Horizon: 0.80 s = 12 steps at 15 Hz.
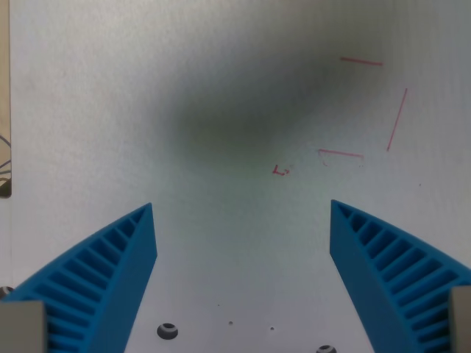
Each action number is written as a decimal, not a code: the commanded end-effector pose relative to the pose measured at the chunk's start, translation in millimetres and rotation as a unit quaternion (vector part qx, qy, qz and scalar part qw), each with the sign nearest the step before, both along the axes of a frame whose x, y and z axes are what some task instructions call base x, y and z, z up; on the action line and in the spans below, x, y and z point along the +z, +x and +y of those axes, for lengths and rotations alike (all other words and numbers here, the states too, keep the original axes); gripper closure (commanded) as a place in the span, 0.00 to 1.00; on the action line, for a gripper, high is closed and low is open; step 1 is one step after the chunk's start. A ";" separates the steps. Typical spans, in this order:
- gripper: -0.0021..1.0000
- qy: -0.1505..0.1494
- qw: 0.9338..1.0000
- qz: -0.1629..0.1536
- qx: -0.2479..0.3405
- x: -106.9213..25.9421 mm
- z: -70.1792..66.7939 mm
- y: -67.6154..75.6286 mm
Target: Move in gripper positive x
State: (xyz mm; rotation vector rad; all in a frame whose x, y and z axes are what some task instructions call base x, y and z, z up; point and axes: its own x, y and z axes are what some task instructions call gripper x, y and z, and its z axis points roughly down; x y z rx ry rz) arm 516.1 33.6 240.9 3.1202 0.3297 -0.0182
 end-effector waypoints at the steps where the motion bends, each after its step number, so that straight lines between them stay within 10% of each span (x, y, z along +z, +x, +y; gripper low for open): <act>1: 0.00 0.000 1.000 -0.001 0.000 0.9 1.1 5.0; 12: 0.00 0.000 1.000 -0.001 0.000 0.3 12.6 58.8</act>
